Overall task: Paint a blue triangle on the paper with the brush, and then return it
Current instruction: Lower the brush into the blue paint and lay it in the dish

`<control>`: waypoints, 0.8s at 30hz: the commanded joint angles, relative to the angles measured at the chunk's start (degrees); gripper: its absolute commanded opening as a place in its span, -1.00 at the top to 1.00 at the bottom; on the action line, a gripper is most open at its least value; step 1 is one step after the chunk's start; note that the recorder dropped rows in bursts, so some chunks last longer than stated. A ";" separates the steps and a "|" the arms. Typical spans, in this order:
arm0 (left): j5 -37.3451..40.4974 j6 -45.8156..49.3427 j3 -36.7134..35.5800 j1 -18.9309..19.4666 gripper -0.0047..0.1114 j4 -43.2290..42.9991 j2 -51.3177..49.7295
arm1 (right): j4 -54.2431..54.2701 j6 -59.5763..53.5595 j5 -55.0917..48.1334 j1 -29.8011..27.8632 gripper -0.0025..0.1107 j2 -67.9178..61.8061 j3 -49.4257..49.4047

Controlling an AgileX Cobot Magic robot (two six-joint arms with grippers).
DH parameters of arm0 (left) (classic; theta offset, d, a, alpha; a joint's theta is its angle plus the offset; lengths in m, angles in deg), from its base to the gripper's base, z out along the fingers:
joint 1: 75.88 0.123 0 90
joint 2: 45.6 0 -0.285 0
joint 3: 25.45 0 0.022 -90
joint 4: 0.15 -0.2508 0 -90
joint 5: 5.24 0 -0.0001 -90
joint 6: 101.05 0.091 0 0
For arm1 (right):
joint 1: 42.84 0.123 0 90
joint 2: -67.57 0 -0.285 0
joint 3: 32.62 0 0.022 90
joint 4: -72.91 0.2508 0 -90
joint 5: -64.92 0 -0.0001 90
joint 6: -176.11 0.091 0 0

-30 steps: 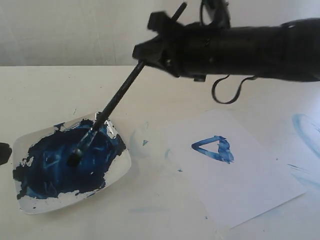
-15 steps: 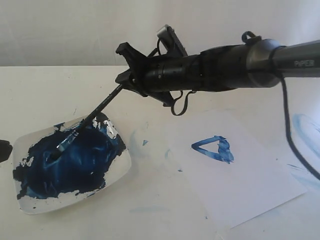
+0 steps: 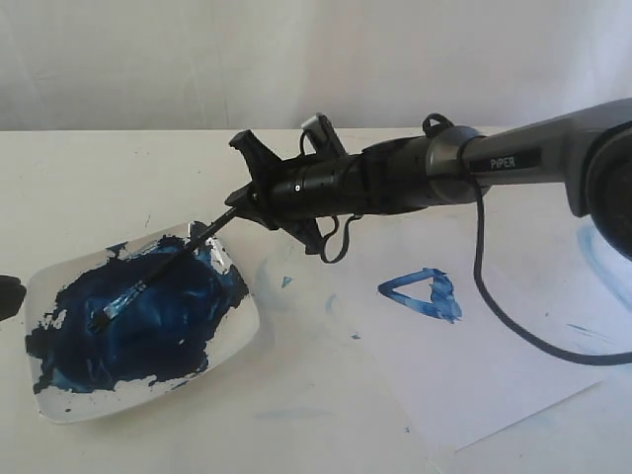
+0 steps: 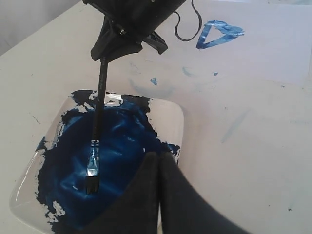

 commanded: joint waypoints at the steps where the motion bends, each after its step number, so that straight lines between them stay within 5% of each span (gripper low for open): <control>1: 0.07 -0.10 -0.30 0.15 0.92 1.33 0.51 | -0.08 0.24 0.03 0.07 0.96 -0.58 0.43; 9: 0.07 -0.10 -0.30 0.15 0.92 1.73 0.51 | -0.08 2.16 1.43 0.07 0.89 -2.05 0.43; 24: 0.07 -0.10 -0.30 0.15 0.92 1.97 0.51 | -0.08 3.63 1.59 0.07 0.25 -3.73 0.52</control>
